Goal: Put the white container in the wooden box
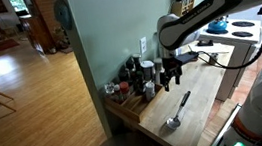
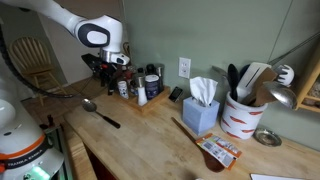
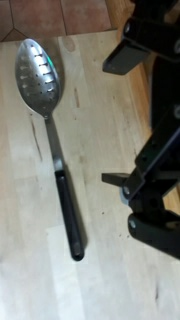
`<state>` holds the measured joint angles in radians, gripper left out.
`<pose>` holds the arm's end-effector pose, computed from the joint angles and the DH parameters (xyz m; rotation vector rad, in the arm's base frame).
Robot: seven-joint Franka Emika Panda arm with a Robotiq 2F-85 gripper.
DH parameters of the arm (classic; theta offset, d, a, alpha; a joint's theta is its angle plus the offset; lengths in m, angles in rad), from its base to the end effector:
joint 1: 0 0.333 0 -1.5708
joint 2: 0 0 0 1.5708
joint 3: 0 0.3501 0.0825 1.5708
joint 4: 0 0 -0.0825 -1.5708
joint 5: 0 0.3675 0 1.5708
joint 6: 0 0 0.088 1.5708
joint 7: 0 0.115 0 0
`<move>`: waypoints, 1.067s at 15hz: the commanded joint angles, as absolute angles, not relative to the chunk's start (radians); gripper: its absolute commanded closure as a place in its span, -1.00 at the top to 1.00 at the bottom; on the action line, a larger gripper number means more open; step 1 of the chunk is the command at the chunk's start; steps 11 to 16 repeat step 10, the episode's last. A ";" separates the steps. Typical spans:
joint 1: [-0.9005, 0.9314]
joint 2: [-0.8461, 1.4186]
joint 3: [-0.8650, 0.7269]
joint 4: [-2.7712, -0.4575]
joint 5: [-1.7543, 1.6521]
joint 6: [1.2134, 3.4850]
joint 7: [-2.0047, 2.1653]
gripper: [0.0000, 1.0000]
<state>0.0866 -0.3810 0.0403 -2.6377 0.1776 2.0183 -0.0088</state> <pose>0.3379 0.0546 0.3877 -2.9975 -0.0522 0.3689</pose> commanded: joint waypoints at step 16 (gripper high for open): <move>-0.066 -0.567 -0.046 -2.756 0.144 1.969 0.054 1.00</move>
